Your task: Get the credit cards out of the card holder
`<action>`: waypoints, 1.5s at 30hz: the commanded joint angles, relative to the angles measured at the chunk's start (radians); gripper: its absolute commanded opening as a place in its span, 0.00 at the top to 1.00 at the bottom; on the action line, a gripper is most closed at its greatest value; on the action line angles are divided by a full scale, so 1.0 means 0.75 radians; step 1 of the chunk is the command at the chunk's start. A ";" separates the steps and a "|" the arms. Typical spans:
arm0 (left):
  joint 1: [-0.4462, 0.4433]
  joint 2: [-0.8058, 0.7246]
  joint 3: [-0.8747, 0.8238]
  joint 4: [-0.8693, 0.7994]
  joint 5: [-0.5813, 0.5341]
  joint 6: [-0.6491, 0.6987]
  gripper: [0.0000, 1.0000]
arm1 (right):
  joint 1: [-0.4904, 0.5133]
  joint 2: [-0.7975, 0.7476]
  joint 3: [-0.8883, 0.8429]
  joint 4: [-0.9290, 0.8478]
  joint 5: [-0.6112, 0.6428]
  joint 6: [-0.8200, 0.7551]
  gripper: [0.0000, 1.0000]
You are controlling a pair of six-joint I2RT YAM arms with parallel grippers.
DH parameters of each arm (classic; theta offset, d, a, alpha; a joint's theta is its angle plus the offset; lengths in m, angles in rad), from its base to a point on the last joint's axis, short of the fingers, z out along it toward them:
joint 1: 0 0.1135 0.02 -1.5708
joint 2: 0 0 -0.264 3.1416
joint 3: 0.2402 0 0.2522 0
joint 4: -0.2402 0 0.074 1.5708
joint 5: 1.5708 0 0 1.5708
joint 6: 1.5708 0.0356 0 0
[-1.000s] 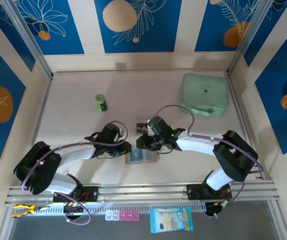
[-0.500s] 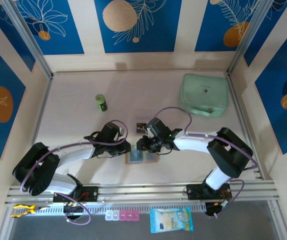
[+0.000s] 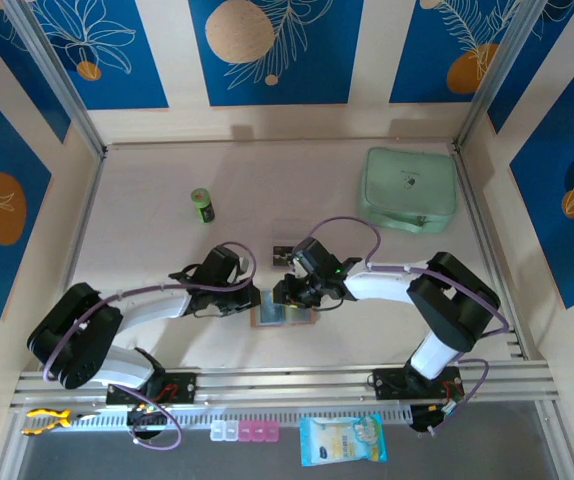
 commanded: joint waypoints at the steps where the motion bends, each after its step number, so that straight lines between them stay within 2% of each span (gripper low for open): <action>1: 0.009 0.002 -0.011 -0.020 -0.016 0.012 0.92 | 0.010 0.021 0.036 -0.019 -0.047 0.000 0.71; 18: 0.010 0.032 -0.019 -0.003 0.003 0.016 0.93 | 0.010 0.073 0.052 0.001 -0.089 0.010 0.73; 45: -0.015 -0.051 0.046 -0.106 -0.004 0.030 0.94 | 0.018 0.010 0.085 -0.167 0.048 -0.022 0.75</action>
